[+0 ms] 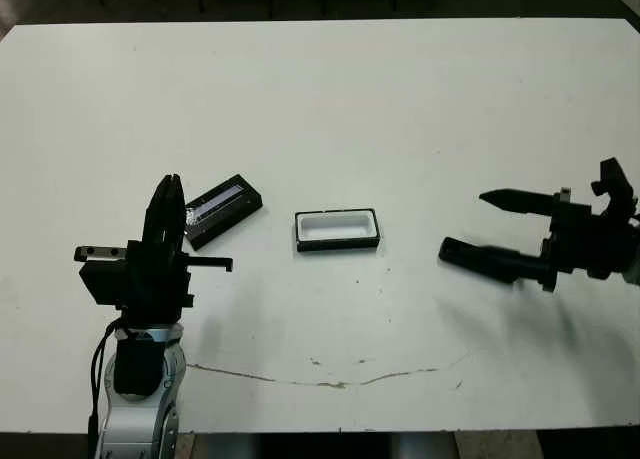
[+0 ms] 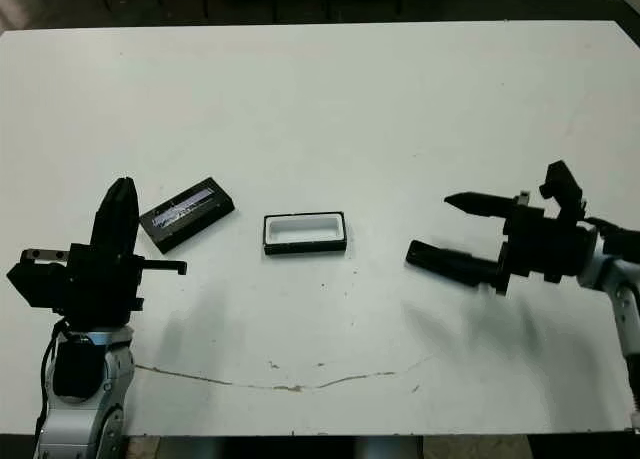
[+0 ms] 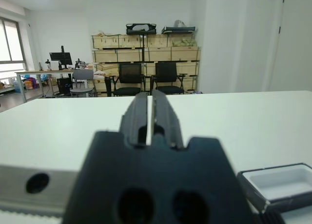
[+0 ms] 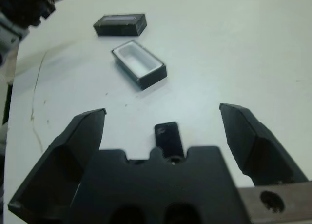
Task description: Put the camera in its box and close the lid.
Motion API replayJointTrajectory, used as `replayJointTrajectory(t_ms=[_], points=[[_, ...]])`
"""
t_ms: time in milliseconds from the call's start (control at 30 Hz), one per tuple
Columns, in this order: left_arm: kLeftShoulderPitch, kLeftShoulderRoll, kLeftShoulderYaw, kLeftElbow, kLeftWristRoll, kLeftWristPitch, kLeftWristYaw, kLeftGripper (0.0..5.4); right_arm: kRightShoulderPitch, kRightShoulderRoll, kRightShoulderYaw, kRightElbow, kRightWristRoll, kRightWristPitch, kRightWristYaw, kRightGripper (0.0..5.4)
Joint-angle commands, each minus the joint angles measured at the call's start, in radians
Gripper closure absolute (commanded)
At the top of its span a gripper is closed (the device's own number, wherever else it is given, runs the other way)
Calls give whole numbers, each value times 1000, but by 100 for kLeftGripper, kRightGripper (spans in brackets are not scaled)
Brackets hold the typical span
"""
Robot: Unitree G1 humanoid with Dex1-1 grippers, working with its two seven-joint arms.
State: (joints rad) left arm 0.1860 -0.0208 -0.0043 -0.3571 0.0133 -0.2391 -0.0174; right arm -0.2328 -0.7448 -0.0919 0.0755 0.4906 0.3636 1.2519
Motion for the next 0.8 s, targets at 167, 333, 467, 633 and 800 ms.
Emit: replayJointTrajectory(t_ms=[167,333,467,633,800], points=[[12,8,1,5,-2,20,-1,540,100,-31,-14,-37,-40,-20,-37,1],[14,9,4,1,-2,24,0,540,179,-34,-52,-127,-41,-10,-111,1],[10,14,7,7,2,14,-1,540,191,-38,-47,-119,-50,-17,-121,1],[11,16,9,5,0,18,-2,540,181,-19,-39,-51,-61,-53,-115,1],[12,15,11,5,-8,22,-2,540,172,-9,-26,-4,-73,-93,-109,1]])
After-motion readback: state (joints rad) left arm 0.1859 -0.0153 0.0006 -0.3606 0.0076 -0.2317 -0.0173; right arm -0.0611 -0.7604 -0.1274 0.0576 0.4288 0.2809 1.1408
